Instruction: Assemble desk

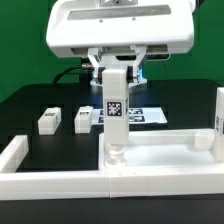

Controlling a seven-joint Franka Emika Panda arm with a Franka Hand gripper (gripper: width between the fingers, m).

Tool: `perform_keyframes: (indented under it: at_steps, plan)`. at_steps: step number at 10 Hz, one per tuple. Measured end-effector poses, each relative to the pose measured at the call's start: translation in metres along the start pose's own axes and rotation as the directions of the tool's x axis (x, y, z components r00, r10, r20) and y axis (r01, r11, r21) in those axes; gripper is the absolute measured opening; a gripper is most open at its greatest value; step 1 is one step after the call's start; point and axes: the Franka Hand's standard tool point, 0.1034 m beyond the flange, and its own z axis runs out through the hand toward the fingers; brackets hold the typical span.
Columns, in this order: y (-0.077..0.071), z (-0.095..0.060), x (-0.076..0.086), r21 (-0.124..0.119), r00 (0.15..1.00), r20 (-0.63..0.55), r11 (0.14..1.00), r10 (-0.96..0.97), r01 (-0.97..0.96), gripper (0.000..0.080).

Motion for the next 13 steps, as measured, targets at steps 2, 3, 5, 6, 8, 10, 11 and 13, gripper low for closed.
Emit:
perform_keyframes:
  at_steps: [2, 3, 5, 6, 8, 10, 11, 13]
  plan:
    - [-0.004, 0.003, -0.003, 0.001, 1.000, 0.003, 1.000, -0.008, 0.008, 0.0289]
    - [-0.003, 0.003, -0.003, 0.000, 1.000, 0.003, 1.000, -0.009, 0.009, 0.0289]
    - [-0.001, 0.003, -0.003, -0.002, 1.000, 0.003, 1.000, -0.007, 0.007, 0.0289]
    - [0.000, 0.003, -0.003, -0.003, 1.000, 0.003, 1.000, -0.006, 0.006, 0.0289]
    - [0.001, 0.003, -0.003, -0.004, 1.000, 0.003, 1.000, -0.005, 0.005, 0.0289]
    - [0.002, 0.004, -0.002, -0.006, 1.000, -0.004, 1.000, -0.005, 0.005, 0.0289]
    - [0.003, 0.004, -0.003, -0.007, 1.000, -0.002, 1.000, -0.005, 0.005, 0.0289]
    - [0.007, 0.004, -0.001, -0.010, 1.000, -0.003, 1.000, -0.007, 0.007, 0.0290]
